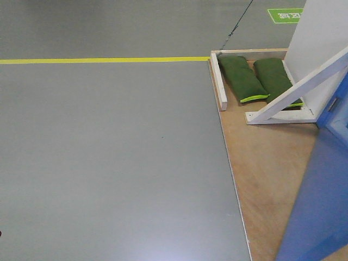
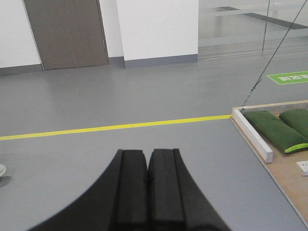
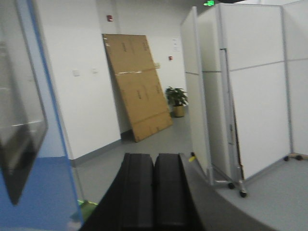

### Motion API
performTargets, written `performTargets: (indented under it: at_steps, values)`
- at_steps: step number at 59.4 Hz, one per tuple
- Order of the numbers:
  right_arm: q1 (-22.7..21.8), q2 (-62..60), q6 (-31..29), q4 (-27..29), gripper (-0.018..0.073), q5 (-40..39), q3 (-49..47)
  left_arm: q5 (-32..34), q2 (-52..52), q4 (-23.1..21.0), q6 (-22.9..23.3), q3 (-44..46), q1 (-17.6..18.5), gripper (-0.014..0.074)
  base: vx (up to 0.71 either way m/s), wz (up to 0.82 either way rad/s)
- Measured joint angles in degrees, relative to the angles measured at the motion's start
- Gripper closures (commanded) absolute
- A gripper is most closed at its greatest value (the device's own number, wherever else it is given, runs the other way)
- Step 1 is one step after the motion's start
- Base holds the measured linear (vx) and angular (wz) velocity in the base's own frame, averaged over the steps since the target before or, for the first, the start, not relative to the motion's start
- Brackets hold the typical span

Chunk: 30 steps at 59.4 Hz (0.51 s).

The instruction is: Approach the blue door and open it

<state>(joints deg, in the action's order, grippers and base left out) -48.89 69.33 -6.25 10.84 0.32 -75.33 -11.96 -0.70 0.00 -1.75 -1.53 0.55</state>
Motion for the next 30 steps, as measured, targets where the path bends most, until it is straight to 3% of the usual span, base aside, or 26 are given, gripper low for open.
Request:
performTargets:
  at_steps: [30]
  values:
    - [26.4, -2.9, 0.2, 0.3, 0.0567, 0.2, 0.0, 0.0, 0.0, 0.0, 0.0, 0.0, 0.0, 0.0526, 0.0, 0.0]
